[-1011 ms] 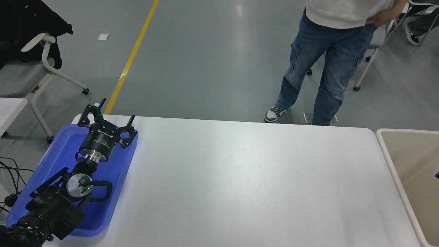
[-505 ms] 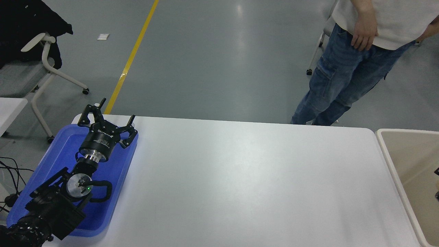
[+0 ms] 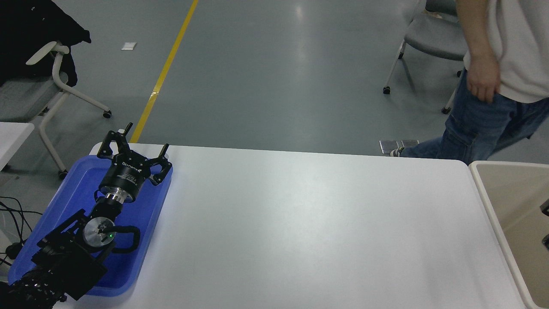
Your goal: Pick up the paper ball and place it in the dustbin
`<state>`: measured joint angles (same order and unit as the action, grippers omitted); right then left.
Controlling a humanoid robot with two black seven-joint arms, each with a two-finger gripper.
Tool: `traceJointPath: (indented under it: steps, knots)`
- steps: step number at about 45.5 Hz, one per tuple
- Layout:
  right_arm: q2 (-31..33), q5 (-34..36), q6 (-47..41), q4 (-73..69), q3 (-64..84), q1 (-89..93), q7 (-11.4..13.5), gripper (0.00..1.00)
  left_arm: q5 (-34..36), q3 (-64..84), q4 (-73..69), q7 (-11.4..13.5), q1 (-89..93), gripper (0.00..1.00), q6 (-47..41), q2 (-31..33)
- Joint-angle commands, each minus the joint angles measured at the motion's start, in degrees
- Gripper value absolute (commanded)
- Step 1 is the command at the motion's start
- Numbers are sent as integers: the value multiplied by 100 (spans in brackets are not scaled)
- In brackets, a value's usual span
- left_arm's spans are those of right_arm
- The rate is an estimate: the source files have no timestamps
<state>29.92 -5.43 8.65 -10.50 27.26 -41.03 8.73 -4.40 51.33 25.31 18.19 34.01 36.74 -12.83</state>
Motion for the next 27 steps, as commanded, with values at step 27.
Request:
traceJointPath:
  steps: [27]
  knots:
    - [867,86,-381,-3572,-7252,1290,-12,100,1,0,0,0,0,100,0,0]
